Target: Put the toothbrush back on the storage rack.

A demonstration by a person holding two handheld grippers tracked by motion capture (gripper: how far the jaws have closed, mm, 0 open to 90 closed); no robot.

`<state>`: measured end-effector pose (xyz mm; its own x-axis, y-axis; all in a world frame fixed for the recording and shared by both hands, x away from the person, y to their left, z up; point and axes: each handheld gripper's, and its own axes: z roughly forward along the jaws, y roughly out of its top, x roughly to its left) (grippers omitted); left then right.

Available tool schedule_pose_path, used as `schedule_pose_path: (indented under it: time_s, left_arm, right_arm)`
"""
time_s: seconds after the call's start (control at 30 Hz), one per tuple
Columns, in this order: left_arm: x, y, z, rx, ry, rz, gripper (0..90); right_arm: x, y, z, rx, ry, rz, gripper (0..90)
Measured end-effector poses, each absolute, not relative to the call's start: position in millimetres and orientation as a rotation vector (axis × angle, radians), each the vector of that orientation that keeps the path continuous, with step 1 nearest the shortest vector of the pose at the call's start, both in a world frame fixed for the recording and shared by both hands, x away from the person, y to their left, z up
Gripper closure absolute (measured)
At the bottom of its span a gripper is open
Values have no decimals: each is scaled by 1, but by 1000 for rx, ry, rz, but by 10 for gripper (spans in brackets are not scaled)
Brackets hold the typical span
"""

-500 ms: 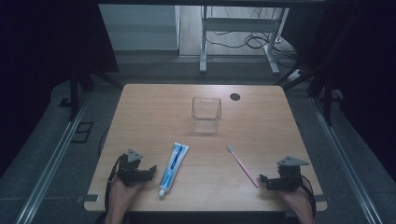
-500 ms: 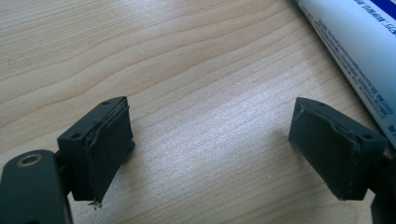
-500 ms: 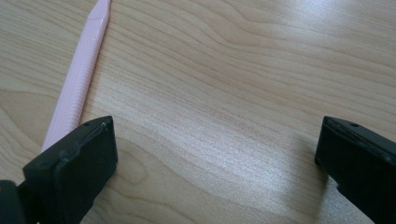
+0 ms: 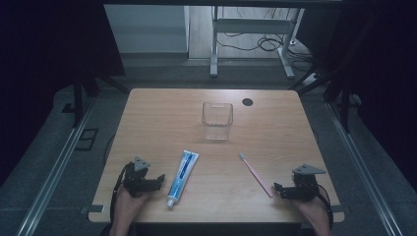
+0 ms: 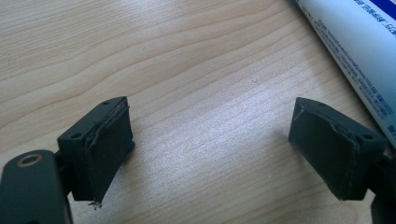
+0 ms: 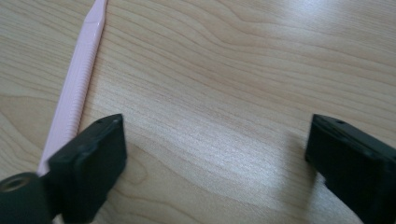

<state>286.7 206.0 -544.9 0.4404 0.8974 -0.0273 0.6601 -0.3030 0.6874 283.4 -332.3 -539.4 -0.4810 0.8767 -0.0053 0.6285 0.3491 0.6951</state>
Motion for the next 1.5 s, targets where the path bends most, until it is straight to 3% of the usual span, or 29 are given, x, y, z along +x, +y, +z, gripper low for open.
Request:
schedule_pose_path:
  time_s: [0.2,0.7,1.5]
  left_arm:
    - [287,206,-545,2065,1302,486,134]
    - [286,206,-545,2064,1297,487,142]
    - [286,206,-545,2062,1300,486,143]
  right_arm:
    - [283,-334,-534,1339,2255,877,201]
    - [286,-328,-519,1329,2356,861,321]
    - [299,-308,-505,1275,2513,799,334]
